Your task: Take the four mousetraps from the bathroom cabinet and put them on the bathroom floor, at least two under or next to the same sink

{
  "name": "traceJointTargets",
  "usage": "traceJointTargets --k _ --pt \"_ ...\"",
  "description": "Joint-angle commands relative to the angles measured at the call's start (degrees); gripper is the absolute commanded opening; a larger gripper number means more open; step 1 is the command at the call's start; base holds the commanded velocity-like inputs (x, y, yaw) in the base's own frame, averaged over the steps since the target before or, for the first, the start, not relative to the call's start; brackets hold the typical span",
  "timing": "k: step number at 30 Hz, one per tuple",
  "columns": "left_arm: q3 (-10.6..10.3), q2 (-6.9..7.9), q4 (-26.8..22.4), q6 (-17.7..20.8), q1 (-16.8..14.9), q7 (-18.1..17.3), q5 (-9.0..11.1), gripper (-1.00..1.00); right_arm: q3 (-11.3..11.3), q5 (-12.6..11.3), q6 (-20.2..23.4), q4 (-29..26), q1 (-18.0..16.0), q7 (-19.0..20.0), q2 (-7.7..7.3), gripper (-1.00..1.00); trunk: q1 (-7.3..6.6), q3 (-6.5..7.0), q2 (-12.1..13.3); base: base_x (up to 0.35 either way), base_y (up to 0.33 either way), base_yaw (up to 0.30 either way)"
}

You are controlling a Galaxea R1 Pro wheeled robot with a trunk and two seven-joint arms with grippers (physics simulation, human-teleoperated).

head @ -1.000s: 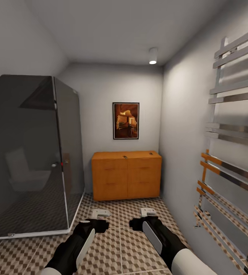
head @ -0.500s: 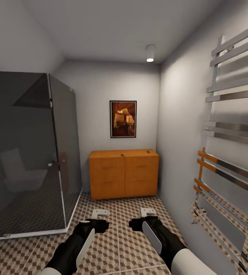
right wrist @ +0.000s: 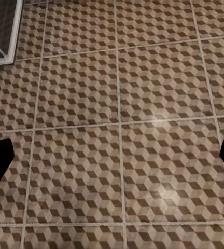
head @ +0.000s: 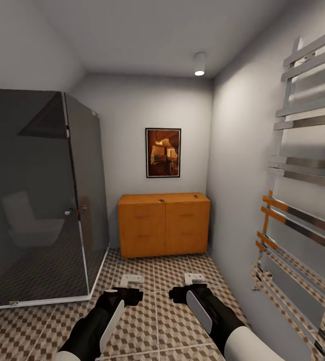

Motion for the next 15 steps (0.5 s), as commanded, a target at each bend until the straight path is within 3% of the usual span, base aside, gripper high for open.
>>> traceJointTargets --k 1,10,15 --pt "-0.2 0.03 -0.1 0.2 0.0 0.5 0.6 1.0 0.3 -0.6 0.1 -0.1 0.0 -0.5 -0.04 1.0 0.02 -0.12 -0.1 0.0 0.0 0.065" --pt "-0.1 0.08 -0.1 0.2 0.0 0.3 0.6 1.0 0.3 -0.6 0.1 -0.1 0.0 -0.5 0.0 1.0 0.02 -0.94 -0.1 0.012 0.0 0.067" --pt "-0.1 0.08 -0.1 0.2 0.0 0.2 0.6 1.0 0.3 -0.6 0.1 -0.1 0.0 -0.5 0.02 1.0 0.02 -1.4 -0.1 0.14 0.0 0.069"
